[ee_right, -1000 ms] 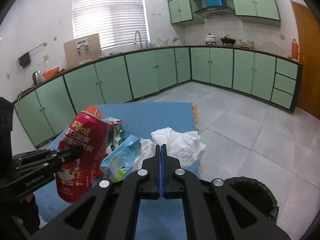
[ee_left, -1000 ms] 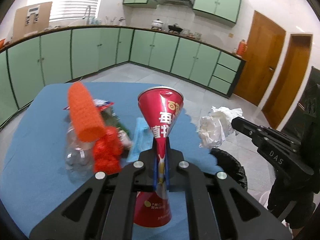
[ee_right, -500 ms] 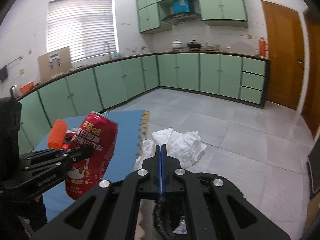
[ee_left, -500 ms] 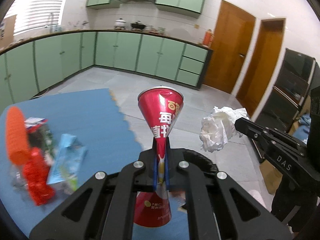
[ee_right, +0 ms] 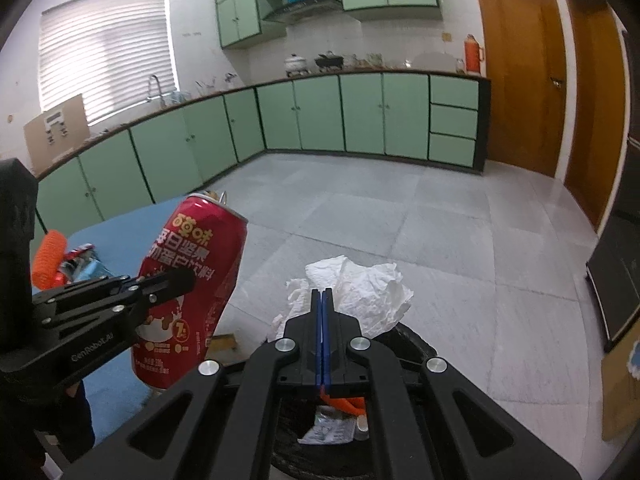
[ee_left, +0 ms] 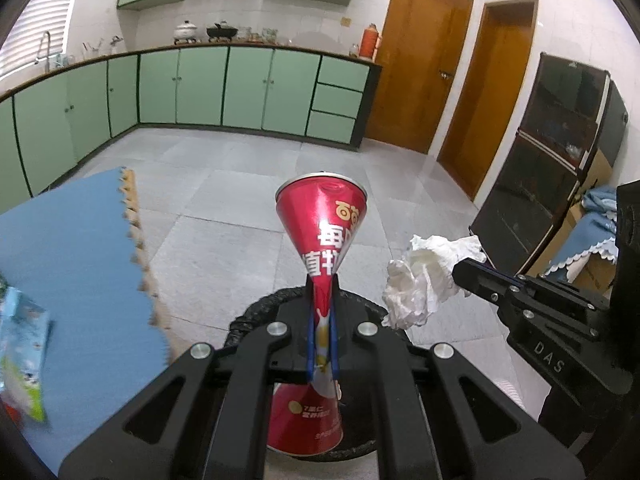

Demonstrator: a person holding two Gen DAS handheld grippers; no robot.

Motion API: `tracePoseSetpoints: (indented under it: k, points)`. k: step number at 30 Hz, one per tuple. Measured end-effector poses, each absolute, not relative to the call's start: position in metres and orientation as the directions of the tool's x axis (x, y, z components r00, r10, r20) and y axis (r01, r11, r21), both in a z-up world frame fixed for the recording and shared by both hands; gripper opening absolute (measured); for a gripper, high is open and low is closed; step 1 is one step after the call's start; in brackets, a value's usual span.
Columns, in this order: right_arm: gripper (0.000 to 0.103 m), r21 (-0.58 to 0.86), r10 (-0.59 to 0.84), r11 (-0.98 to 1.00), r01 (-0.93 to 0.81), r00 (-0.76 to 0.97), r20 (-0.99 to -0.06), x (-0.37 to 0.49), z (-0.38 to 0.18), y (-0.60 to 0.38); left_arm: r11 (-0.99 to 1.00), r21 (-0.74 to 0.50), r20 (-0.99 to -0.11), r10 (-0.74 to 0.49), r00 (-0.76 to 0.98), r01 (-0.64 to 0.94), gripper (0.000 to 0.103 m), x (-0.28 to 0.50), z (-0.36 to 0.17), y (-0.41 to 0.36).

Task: Collect trash
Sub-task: 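Open both tools over the black bin to drop the can and tissue, then move both tools back over the trash on the mat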

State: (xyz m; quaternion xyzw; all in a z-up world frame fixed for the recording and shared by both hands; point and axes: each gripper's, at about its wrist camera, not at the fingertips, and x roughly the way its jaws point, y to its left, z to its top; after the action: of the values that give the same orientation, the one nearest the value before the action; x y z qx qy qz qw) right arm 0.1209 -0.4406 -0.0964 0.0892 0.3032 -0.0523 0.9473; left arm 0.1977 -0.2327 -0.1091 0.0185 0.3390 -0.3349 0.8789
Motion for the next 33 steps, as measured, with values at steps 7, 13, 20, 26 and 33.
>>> tracePoseSetpoints:
  k: [7,13,20,26,33]
  points:
    - [0.001,0.166,-0.029,0.970,0.177,0.764,-0.645,0.140,-0.129,-0.464,0.761,-0.207,-0.657,-0.573,0.490,0.614,0.004,0.218,-0.136,-0.262]
    - [0.020,0.167,-0.038,0.966,0.197,0.747,-0.664,0.144,-0.139,-0.473,0.759,-0.219,-0.679,-0.570,0.463,0.613,0.014,0.228,-0.142,-0.270]
    - [0.045,0.149,-0.087,0.959,0.239,0.755,-0.649,0.135,-0.128,-0.474,0.759,-0.223,-0.643,-0.586,0.493,0.612,0.044,0.219,-0.126,-0.258]
    - [0.060,0.133,-0.119,0.960,0.247,0.787,-0.606,0.124,-0.102,-0.466,0.749,-0.257,-0.595,-0.620,0.511,0.611,0.055,0.209,-0.098,-0.243]
    - [0.069,0.125,-0.107,0.971,0.203,0.840,-0.531,0.113,-0.067,-0.442,0.767,-0.248,-0.541,-0.616,0.572,0.591,0.061,0.192,-0.067,-0.209]
